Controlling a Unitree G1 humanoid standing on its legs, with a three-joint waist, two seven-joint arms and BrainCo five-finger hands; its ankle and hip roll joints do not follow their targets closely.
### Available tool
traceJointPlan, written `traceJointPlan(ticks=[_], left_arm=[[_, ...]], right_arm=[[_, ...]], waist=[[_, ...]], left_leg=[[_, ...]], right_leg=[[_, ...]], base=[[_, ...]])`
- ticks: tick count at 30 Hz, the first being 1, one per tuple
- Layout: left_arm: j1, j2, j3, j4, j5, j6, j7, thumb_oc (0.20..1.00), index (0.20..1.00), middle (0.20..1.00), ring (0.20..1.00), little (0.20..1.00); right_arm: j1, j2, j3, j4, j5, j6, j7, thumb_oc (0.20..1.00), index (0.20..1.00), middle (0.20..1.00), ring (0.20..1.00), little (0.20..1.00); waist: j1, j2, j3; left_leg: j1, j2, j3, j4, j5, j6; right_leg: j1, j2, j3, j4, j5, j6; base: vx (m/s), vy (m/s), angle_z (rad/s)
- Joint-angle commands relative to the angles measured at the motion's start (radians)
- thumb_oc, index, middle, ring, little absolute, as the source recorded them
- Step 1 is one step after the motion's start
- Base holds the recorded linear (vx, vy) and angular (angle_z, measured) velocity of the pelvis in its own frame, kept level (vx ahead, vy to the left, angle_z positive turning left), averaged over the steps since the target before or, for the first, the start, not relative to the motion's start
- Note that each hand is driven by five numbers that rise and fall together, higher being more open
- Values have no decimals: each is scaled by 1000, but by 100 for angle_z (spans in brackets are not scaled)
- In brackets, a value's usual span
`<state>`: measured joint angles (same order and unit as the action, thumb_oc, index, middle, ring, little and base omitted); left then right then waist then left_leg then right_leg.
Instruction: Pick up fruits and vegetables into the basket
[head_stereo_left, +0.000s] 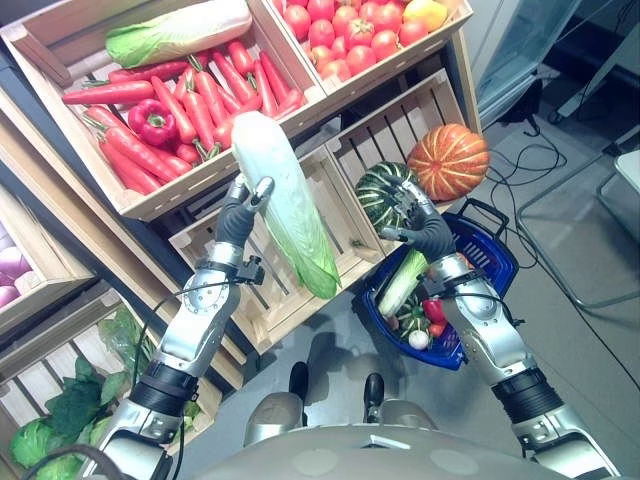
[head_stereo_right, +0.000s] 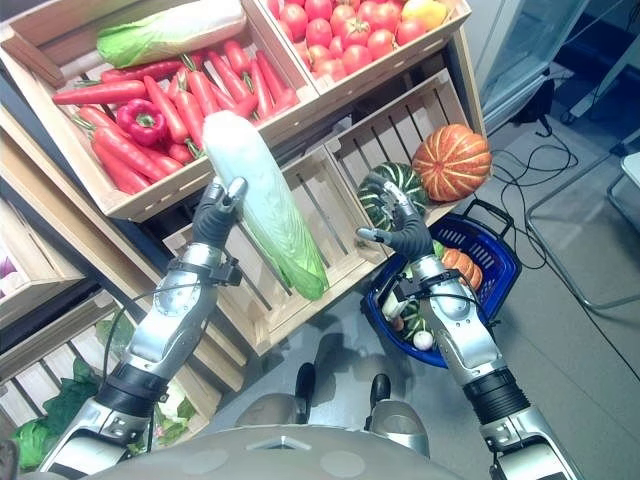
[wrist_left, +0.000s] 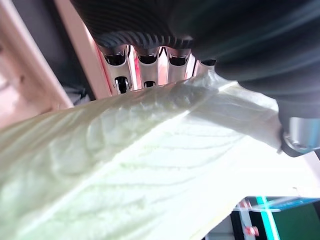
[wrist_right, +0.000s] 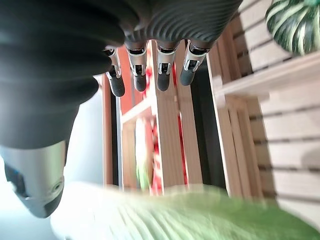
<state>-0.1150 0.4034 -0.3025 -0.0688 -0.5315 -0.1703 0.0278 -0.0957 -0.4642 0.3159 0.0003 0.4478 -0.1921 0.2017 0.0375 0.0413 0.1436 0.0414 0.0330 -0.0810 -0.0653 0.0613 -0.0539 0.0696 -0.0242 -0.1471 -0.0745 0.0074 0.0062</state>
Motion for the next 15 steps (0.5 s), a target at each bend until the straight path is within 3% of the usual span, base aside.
traceJointPlan(ticks=[1, 7, 15], left_arm=[[-18, 10, -9, -63, -107, -26, -89, 200, 200, 200, 200, 200], [-9, 24, -44, -76, -144, -29, -125, 200, 200, 200, 200, 200], [1, 43, -69, -99, -57, -78, -120, 200, 200, 200, 200, 200]], right_arm=[[-6, -13, 40, -46, 100, 25, 147, 1000, 1000, 1000, 1000, 1000], [4, -27, 77, -21, 154, 60, 215, 1000, 1000, 1000, 1000, 1000], [42, 4, 126, -11, 302, 199, 305, 1000, 1000, 1000, 1000, 1000]], waist=[[2, -61, -73], [3, -64, -93], [0, -67, -114]], left_leg=[[-24, -63, 2, -22, -9, 55], [-7, -61, 11, -22, -18, 61], [7, -57, 24, -22, -29, 67]], right_leg=[[-11, -35, -1, -13, 39, 40], [2, -37, -1, -13, 36, 46], [9, -40, 10, -13, 36, 54]], base=[[43, 6, 0], [30, 5, 0], [13, 4, 0]])
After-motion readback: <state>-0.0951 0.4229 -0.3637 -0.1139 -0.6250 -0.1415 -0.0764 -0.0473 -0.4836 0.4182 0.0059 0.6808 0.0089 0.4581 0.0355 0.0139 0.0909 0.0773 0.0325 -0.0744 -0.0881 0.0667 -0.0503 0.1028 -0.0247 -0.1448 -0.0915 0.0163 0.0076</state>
